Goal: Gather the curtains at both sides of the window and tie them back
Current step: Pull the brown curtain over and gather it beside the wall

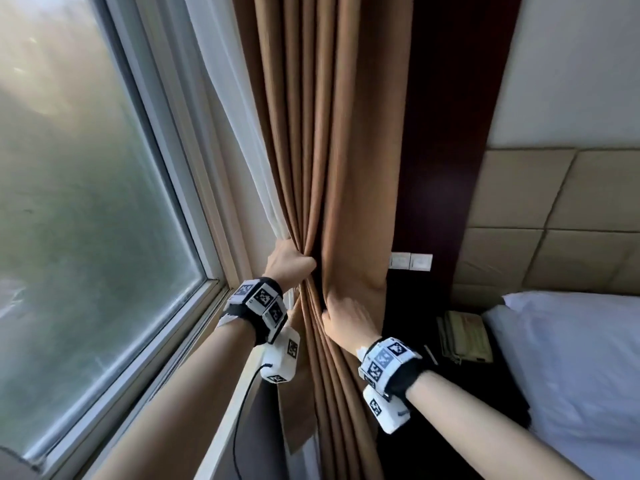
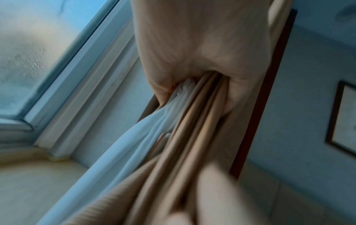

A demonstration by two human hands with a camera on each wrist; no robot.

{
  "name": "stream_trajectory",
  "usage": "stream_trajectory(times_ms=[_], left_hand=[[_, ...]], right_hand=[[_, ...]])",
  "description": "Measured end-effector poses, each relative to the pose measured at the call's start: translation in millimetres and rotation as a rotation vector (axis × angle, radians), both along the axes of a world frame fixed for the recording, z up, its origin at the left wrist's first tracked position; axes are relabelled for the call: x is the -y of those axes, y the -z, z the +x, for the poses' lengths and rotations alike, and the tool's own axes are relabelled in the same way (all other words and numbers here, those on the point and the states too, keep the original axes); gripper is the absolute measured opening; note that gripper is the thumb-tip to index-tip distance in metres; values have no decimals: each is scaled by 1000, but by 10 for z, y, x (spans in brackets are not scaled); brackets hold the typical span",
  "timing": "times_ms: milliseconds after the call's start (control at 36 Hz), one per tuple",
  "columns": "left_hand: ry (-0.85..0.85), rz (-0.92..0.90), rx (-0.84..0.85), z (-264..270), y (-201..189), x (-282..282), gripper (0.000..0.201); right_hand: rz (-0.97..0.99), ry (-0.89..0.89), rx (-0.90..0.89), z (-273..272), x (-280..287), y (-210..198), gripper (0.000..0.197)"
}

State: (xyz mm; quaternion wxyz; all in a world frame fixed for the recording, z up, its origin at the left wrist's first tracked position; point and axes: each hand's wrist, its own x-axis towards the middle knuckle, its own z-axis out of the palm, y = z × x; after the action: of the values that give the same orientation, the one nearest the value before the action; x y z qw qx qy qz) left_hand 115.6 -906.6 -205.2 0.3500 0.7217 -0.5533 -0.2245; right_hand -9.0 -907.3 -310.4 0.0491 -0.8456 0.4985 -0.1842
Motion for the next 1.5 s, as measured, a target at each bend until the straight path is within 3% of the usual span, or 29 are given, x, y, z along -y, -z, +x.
stream_trajectory(times_ms=[83,167,250,361,444,528,667,750,806,917,972,1028,1111,1222,1361,1500], left_hand=[[146,76,-70,-22,-15,-4,56],[283,183,-187,23,-90,-39,57],[196,137,-122,58,-47,-17,75],[-34,-37,119,74,79,-24,39],[-25,-31,166,202,81,-31,40],[-28,-14,160,354,87,-12,39],[-52,-39,93,470,120,-5,41],[-48,-41,71,475,140,22,41],[-34,-47,61,442,144,39,39],[-38,-26,77,419,141,79,36],[-43,-17,85,408,127,77,35],[-41,-16,90,404,121,67,33],[-48,-20,90,404,119,58,32],[-66,-28,78,398,128,68,34],[-60,-58,64,302,108,72,36],[-70,-91,79,151,97,66,39]], right_hand=[[45,-39,-89,150,-26,-37,32],[61,-98,-160,213,-64,-97,26],[91,-147,-195,252,-66,-143,28],[133,-202,-242,253,-44,-191,56],[191,-270,-230,93,54,-235,62],[189,-256,-128,-176,288,-226,45],[230,72,97,-705,1052,-129,31],[387,268,299,-891,1450,-155,82],[466,334,465,-921,1618,-185,100],[508,265,729,-851,1953,-164,134],[519,262,828,-794,2083,-101,129],[480,309,856,-704,2015,-139,108],[354,387,749,-639,1739,-239,63],[263,335,647,-739,1302,-160,31],[2,354,462,-955,646,-133,25],[-164,158,351,-926,33,-108,50]])
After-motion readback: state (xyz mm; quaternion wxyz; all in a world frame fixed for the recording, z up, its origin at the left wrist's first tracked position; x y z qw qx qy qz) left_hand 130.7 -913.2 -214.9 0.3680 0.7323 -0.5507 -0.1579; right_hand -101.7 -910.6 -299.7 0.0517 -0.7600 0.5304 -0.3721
